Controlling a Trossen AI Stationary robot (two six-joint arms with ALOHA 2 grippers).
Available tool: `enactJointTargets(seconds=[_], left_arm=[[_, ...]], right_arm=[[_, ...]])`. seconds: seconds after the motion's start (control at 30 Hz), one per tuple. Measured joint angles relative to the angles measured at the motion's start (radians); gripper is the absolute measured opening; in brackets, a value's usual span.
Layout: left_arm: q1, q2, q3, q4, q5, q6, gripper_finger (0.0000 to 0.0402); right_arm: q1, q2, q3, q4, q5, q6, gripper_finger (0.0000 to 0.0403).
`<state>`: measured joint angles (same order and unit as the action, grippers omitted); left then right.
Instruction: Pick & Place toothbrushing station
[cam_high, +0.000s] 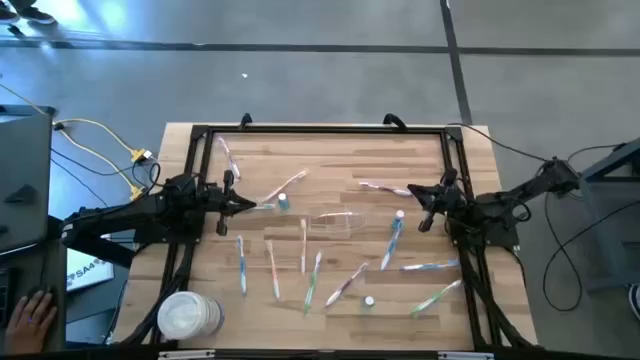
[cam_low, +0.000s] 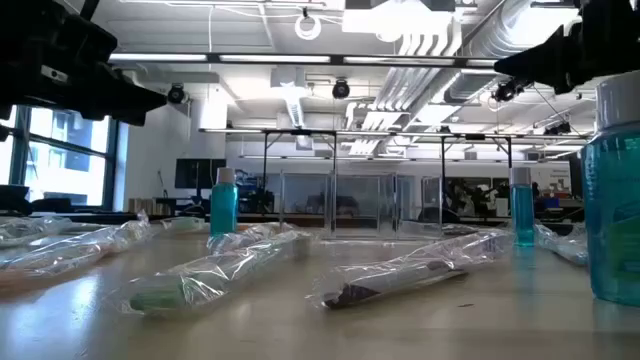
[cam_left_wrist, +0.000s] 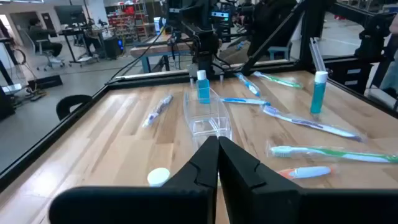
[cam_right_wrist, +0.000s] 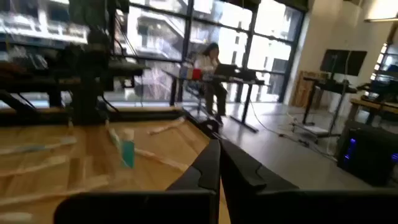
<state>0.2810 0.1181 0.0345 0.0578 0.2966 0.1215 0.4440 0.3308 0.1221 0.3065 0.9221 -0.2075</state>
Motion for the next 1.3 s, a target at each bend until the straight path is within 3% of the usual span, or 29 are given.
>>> enactJointTargets(seconds=[0.23, 0.33, 0.5, 0.7, 0.97, 1.13, 1.3], left_arm=[[0.0, 0.0, 0.0, 0.0, 0.0, -0.075, 0.0008], [0.0, 0.0, 0.0, 0.0, 0.004, -0.108, 0.0008], [0.0, 0.0, 0.0, 0.0, 0.036, -0.112, 0.0008], [0.0, 0.0, 0.0, 0.002, 0.054, -0.16, 0.0008], [0.0, 0.0, 0.0, 0.005, 0.043, -0.179, 0.0008], [0.0, 0.0, 0.0, 0.007, 0.039, -0.188, 0.0029], [0.0, 0.0, 0.0, 0.021, 0.014, -0.231, 0.0096]], right_arm=[[0.063, 0.132, 0.182, -0.19, 0.087, 0.121, 0.0019], [0.091, 0.2, 0.249, -0.275, 0.132, 0.229, 0.0057], [0.122, 0.309, 0.34, -0.4, 0.139, 0.411, 0.0155], [0.13, 0.394, 0.474, -0.723, -0.013, 0.744, 0.0245], [0.091, 0.502, 0.614, -1.118, -0.189, 1.114, 0.0248], [-0.012, 0.563, 0.616, -1.203, -0.321, 1.182, 0.0251], [-0.131, 0.614, 0.616, -1.206, -0.411, 1.161, 0.0259]])
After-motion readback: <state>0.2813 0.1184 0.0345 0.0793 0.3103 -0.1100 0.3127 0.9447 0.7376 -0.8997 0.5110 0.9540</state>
